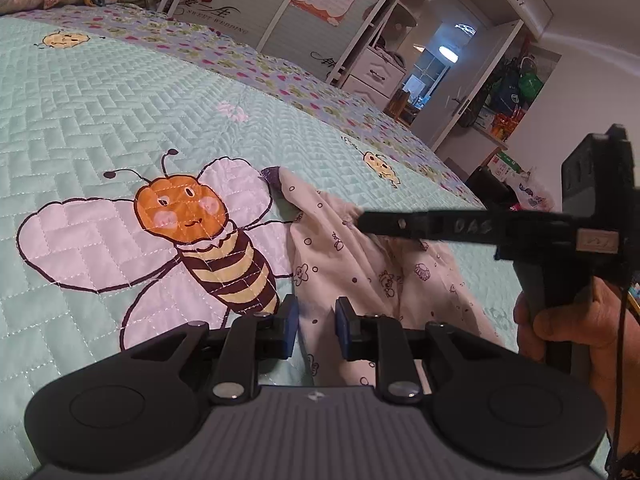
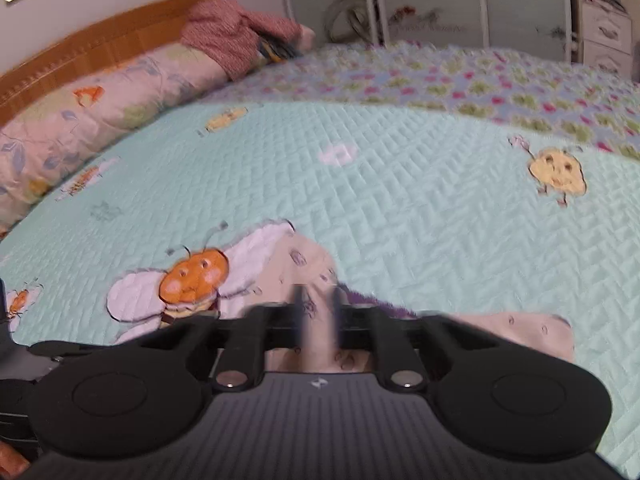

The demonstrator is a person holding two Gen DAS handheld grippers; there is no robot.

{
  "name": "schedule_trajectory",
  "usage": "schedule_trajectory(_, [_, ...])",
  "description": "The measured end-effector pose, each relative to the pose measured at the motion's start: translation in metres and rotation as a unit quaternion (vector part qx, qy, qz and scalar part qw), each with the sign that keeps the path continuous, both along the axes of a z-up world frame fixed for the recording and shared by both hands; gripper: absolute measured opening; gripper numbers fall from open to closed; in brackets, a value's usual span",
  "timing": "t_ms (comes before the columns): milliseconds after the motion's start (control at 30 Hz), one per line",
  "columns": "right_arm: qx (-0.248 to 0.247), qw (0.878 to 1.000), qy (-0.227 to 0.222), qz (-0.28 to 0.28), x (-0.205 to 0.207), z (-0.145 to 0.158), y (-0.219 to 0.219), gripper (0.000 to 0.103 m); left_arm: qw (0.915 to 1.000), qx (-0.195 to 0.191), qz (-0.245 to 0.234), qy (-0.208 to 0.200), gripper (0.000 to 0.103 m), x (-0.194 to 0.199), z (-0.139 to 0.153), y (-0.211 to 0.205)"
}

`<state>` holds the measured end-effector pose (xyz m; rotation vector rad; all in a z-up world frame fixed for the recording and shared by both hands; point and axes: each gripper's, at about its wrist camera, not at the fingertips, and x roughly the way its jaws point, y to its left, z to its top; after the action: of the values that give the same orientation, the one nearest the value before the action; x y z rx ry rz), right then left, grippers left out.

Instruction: Fold clothes

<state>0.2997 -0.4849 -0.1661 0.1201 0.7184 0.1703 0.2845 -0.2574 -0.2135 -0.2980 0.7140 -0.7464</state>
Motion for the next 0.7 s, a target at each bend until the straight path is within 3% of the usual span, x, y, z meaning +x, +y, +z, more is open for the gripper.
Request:
schedule_trajectory(167, [-0.04, 0.997, 0.027, -0.061, -0.004, -0.005, -0.012, 0.0, 0.9999, 0.01, 0.003, -0.001, 0.019, -0.001, 0.001, -0.001])
schedule_trajectory(367, [0.032, 0.996, 0.033, -0.075, 0.003, -0.017, -0.027, 0.003, 0.9999, 0.003, 0.006, 0.008, 0.017, 0.002, 0.0, 0.003])
schedule_trajectory(433, [0.031, 0.995, 0.036, -0.089, 0.002, -0.012, -0.028, 0.012, 0.9998, -0.005, 0.006, 0.016, 0.016, 0.005, -0.001, 0.006])
schedule_trajectory(533, [0.034, 0.994, 0.002, -0.101, -0.01, 0.007, -0.023, 0.017, 0.9997, -0.01, 0.006, 0.021, 0.016, 0.005, -0.001, 0.007])
schedule_trajectory(600, [0.066, 0.994, -0.03, -0.086, -0.019, 0.016, -0.018, 0.017, 0.9998, -0.007, 0.006, 0.018, 0.016, 0.003, -0.001, 0.006])
schedule_trajectory(700, [0.103, 0.99, 0.016, -0.098, -0.004, -0.011, -0.017, 0.016, 0.9998, -0.004, 0.006, 0.016, 0.016, 0.002, -0.001, 0.005])
